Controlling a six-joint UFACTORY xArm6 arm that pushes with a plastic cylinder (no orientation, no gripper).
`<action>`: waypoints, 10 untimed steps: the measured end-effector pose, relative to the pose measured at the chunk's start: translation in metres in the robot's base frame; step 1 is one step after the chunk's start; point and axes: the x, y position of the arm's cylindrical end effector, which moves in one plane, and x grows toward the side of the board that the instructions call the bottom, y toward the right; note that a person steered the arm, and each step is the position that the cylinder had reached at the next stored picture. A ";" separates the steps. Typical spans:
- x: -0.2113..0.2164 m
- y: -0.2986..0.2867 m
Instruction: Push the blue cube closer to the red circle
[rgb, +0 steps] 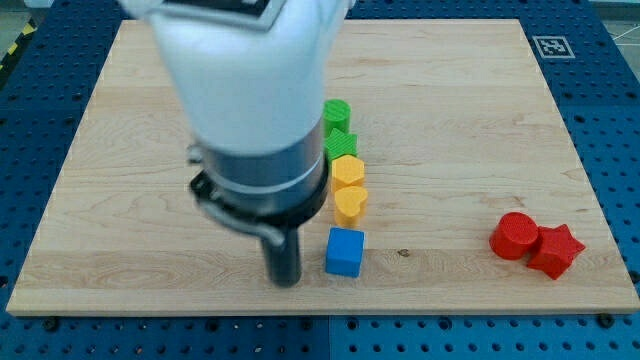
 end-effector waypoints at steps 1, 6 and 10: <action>-0.002 0.000; -0.002 0.121; 0.000 0.147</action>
